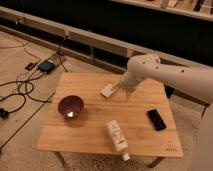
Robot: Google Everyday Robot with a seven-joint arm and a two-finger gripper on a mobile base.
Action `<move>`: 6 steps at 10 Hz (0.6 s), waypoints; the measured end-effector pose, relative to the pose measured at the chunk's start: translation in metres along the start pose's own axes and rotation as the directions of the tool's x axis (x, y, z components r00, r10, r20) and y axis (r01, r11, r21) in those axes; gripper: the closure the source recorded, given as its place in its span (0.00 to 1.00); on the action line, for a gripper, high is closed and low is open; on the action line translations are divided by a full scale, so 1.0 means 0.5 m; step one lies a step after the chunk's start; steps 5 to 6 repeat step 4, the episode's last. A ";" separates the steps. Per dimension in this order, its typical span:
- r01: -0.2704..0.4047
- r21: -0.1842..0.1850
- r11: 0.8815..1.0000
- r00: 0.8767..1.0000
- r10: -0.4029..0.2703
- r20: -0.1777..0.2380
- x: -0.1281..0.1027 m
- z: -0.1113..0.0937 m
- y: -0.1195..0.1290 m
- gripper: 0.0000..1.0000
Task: Knock the bottle over
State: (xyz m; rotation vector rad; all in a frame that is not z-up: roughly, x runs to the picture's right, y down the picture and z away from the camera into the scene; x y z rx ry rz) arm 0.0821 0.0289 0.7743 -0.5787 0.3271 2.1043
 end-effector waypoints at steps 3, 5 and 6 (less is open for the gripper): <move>-0.002 0.001 1.000 1.000 0.002 0.000 -0.001 0.000 -0.003 0.35; 0.000 0.001 1.000 1.000 0.000 -0.001 0.000 0.001 -0.001 0.35; 0.000 0.001 1.000 1.000 0.000 -0.001 0.000 0.001 -0.001 0.35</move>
